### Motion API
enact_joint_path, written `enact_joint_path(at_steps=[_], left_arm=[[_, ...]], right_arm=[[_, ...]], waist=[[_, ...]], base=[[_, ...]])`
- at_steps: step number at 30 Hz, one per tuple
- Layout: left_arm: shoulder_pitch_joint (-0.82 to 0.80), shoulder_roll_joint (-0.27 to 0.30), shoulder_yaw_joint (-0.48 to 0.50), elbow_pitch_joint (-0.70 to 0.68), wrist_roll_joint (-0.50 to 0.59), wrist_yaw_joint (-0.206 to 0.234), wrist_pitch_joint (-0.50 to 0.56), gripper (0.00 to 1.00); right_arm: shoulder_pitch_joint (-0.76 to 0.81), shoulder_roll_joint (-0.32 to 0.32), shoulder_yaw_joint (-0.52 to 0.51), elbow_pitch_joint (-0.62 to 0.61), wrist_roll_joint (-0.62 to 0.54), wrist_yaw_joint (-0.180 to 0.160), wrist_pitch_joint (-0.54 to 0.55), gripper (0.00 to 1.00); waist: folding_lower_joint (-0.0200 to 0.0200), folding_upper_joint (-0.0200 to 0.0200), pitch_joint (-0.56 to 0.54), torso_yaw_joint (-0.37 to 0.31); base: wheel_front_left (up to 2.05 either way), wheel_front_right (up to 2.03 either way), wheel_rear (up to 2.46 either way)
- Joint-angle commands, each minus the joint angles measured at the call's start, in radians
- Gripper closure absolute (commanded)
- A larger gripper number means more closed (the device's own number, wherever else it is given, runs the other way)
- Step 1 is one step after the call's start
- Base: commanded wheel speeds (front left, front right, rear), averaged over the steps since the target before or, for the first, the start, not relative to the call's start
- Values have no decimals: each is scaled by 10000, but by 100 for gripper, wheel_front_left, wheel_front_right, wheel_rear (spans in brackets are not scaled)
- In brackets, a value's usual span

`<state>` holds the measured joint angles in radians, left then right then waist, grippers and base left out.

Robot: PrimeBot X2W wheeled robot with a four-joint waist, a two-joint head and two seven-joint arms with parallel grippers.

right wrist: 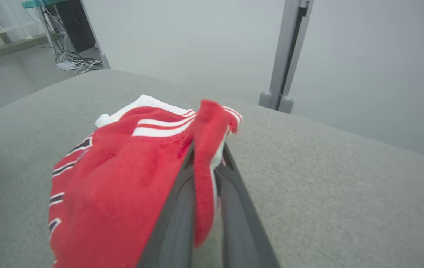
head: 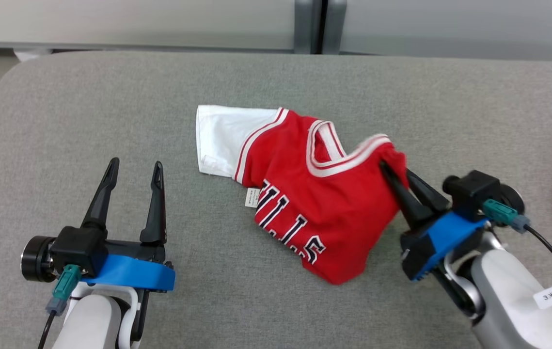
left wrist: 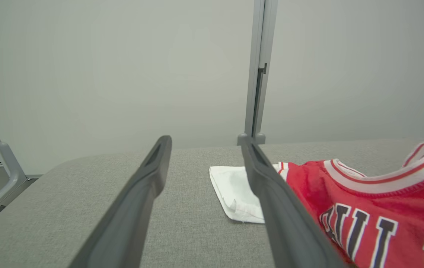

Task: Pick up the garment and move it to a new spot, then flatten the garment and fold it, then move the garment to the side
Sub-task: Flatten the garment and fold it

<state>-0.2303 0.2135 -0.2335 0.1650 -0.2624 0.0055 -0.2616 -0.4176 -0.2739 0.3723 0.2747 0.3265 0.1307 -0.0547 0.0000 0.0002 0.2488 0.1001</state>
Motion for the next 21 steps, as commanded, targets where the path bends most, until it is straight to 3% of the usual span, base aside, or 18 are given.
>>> enact_joint_path(at_steps=[1,6,12,17,21], left_arm=[[109,28,46,-39,86,67,-43,0],[213,-2,92,-32,141,89,-43,0],[340,-49,125,-69,153,113,-42,0],[360,-108,72,-61,191,48,-43,0],[377,-144,94,-120,208,68,-40,0]], right_arm=[[-227,122,147,-347,-46,0,121,100],[-894,696,1088,-1951,7,0,586,100],[-2443,1756,2113,-2623,224,0,295,100],[-3077,2133,1768,-2249,506,0,-235,100],[-2372,2204,1152,-1471,617,0,-185,100]], waist=[[0,-2,-174,-126],[0,-2,-397,-195],[0,-2,-526,-263],[0,-2,-593,-240],[0,-2,-554,-250]], base=[[0,0,0],[0,0,0],[0,0,0],[0,0,0],[0,0,0]])
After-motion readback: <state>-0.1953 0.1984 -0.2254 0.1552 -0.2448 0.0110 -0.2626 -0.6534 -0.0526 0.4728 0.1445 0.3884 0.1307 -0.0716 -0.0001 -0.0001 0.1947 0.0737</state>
